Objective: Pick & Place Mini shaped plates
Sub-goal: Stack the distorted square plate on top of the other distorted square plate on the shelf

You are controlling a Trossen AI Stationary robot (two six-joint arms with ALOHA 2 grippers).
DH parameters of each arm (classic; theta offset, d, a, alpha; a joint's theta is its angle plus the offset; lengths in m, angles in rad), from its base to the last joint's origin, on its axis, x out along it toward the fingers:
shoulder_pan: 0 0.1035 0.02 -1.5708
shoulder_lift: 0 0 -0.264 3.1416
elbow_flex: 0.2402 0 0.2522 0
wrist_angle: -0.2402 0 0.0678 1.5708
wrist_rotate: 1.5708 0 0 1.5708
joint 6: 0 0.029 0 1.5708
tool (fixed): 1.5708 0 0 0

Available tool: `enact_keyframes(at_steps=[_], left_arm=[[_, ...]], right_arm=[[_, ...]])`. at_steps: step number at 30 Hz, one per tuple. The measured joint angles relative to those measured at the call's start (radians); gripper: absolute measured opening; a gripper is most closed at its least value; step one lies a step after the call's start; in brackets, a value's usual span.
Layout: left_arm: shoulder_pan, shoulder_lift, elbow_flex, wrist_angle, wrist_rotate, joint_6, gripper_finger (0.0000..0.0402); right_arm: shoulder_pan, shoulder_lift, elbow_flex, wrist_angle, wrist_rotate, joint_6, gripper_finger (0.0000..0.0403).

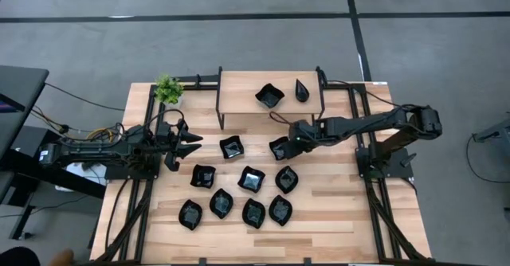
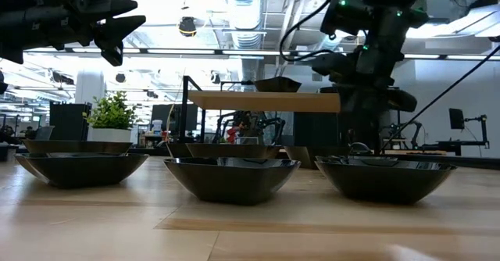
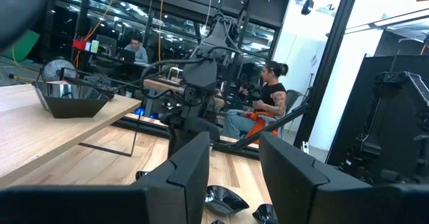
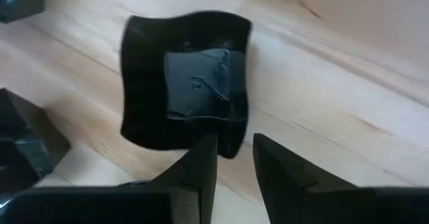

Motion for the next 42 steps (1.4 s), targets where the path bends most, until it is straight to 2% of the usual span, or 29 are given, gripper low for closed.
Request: enact_keyframes(at_steps=[13, 18, 27, 42], left_arm=[[0.0, 0.0, 0.0, 0.001, 0.0, 0.0, 0.0132], [0.0, 0.0, 0.0, 0.007, 0.0, 0.0, 0.0132], [0.0, 0.0, 0.0, 0.007, 0.0, 0.0, 0.0132], [0.0, 0.0, 0.0, 0.008, 0.0, 0.0, 0.0132]], right_arm=[[-0.061, 0.133, 0.0, 0.088, -0.068, -0.092, 0.0093], [-0.065, 0.119, 0.0, 0.084, -0.111, -0.109, 0.0093], [-0.065, 0.035, 0.001, 0.059, -0.117, -0.119, 0.0093], [-0.07, 0.1, 0.001, 0.101, -0.125, -0.143, 0.0093]])
